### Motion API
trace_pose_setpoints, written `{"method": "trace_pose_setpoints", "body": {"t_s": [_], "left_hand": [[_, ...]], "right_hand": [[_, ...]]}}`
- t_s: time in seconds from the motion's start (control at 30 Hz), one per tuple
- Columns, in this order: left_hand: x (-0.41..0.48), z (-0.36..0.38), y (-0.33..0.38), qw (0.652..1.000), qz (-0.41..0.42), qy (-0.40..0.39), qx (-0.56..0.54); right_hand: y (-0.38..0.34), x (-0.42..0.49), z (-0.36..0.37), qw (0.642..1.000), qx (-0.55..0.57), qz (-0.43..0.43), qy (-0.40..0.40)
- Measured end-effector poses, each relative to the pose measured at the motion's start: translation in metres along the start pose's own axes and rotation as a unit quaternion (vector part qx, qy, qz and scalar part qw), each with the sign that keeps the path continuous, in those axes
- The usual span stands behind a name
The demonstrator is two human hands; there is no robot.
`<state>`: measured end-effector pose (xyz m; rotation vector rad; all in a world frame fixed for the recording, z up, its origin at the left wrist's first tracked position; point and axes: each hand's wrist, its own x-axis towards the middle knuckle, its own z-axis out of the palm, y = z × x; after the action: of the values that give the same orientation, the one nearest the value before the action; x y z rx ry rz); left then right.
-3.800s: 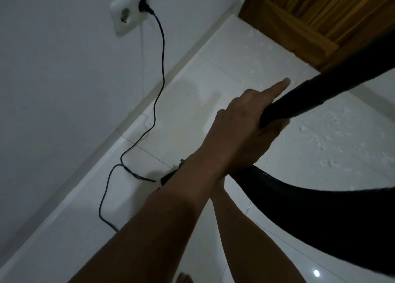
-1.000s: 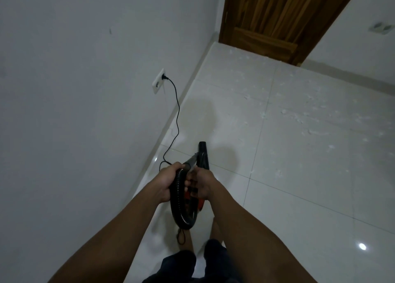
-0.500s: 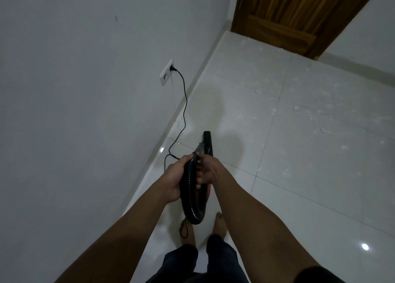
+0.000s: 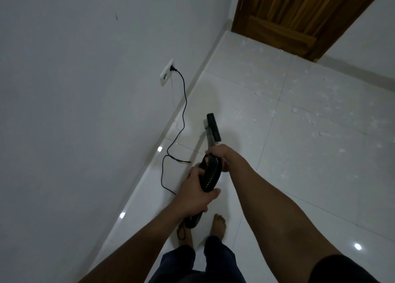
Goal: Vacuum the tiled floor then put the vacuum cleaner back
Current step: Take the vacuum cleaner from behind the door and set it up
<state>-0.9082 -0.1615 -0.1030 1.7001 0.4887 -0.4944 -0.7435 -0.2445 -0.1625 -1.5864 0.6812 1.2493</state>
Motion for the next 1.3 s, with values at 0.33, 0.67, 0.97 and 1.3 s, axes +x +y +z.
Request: {"method": "trace_pose_setpoints", "body": {"t_s": [0.33, 0.67, 0.97, 1.3], "left_hand": [[0.007, -0.008, 0.013, 0.994, -0.071, -0.082, 0.002], [0.012, -0.004, -0.003, 0.996, -0.039, -0.076, 0.029], [0.009, 0.005, -0.012, 0.991, -0.082, -0.088, -0.055], [0.051, 0.040, -0.001, 0.986, -0.141, -0.049, -0.078]], "right_hand": [[-0.004, 0.012, 0.012, 0.879, -0.472, -0.010, 0.066], [0.037, 0.018, -0.011, 0.999, 0.026, 0.041, 0.000], [0.074, 0.041, -0.004, 0.951, 0.302, 0.054, -0.029], [0.048, 0.065, -0.038, 0.964, 0.251, 0.085, -0.005]]}}
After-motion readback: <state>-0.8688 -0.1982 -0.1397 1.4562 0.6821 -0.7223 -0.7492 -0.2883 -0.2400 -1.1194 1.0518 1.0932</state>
